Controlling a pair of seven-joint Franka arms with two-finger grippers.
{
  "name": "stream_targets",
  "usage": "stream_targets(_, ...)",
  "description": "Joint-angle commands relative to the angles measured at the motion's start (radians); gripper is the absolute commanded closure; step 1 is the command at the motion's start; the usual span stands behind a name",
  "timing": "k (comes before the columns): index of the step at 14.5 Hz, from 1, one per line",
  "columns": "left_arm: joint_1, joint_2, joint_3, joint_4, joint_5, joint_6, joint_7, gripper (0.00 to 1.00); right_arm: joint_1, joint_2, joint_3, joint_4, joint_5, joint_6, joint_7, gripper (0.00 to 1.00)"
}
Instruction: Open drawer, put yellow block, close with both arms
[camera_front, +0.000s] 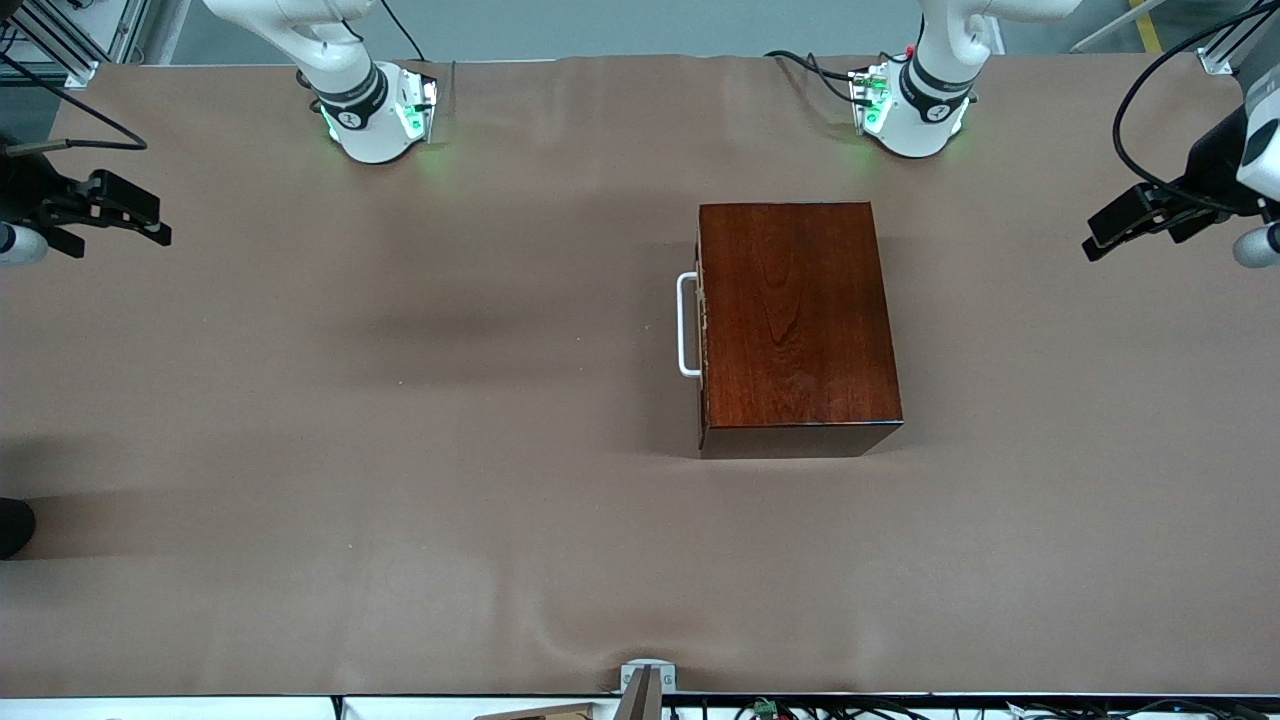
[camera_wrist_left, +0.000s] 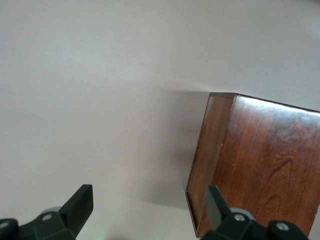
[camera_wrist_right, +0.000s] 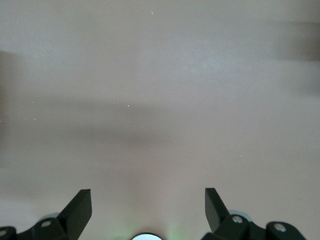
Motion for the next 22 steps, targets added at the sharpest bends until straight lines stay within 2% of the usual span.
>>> stream_targets(1,-0.005,0.025,-0.006,0.039,0.016,-0.001,0.026,0.0,-0.004,-0.016,-0.001,-0.018,-0.007,-0.004,-0.001,0.0)
stream_targets(7,-0.009,0.018,-0.014,0.031,0.016,-0.009,0.06,0.0,-0.001,-0.017,-0.002,-0.021,-0.007,-0.004,-0.001,0.0)
stream_targets(13,0.011,-0.013,-0.058,0.016,0.016,-0.027,0.088,0.0,-0.001,-0.017,-0.004,-0.021,-0.007,-0.002,-0.001,0.0)
stream_targets(14,0.059,-0.021,-0.101,0.002,0.016,-0.027,0.112,0.0,-0.001,-0.017,-0.004,-0.021,-0.007,-0.002,-0.001,0.0)
stream_targets(16,0.167,-0.028,-0.231,-0.015,0.016,-0.027,0.119,0.0,-0.001,-0.017,-0.008,-0.021,-0.007,-0.002,-0.001,0.0)
stream_targets(18,0.199,-0.036,-0.27,-0.04,0.016,-0.026,0.119,0.0,-0.001,-0.017,-0.014,-0.022,-0.007,-0.004,-0.001,0.0)
stream_targets(21,0.279,-0.053,-0.366,-0.066,0.016,-0.02,0.12,0.0,0.004,-0.017,-0.022,-0.022,-0.007,-0.013,0.001,0.0)
stream_targets(22,0.288,-0.054,-0.374,-0.064,0.018,-0.02,0.119,0.0,0.005,-0.017,-0.022,-0.024,-0.007,-0.013,0.001,0.0)
